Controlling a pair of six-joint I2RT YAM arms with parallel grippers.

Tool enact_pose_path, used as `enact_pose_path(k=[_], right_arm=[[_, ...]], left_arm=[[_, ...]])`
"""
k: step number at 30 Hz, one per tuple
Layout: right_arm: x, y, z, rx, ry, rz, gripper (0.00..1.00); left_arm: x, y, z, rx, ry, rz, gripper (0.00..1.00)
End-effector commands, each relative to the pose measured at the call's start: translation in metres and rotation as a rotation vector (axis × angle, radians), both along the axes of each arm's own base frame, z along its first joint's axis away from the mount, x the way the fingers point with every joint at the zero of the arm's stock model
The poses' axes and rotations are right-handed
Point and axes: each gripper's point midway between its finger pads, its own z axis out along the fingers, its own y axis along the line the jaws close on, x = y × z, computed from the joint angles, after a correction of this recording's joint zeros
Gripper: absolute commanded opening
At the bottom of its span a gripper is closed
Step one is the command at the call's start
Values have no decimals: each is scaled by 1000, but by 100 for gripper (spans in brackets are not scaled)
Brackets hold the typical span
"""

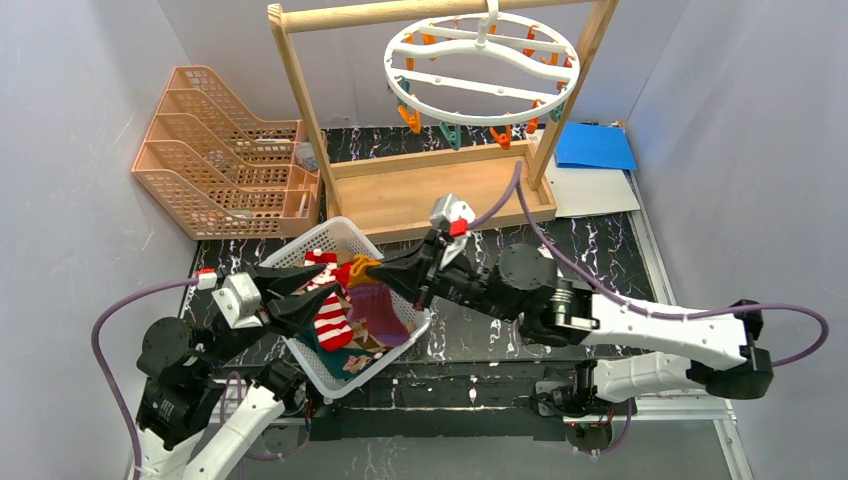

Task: Clip the socks to the hanger
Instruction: Pick up the sock from the bin.

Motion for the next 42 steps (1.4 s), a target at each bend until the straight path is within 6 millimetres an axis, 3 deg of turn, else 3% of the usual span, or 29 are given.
enact_pose_path(k=[1,5,8,12,15,19,23,28,33,42], right_arm=[[-2,-30,16,-14,-134,-4,1],[-13,-39,3,-102,-229,66,1],[-16,-44,-19,-204,-307,99,1],[-12,-54,-48,-285,-402,93,1],[-6,-61,-64,-317,-446,67,1],[-1,-66,-70,-328,-545,43,1],[7,-67,-62,-329,-638,5,1],[12,-63,-53,-350,-728,-13,1],[13,-55,-37,-343,-784,-10,1],[14,-48,-30,-300,-779,-27,1]], left_arm=[[3,11,11,-27,-18,66,38],[7,6,24,-80,24,56,57],[8,-7,36,-127,108,-13,68],[13,-29,43,-202,277,-107,73],[18,-33,47,-296,344,-118,75],[30,-42,29,-332,488,-118,78],[29,-58,10,-322,627,-190,80],[21,-67,4,-302,717,-254,81],[22,-74,-6,-295,806,-277,75],[13,-75,-29,-235,864,-289,69]])
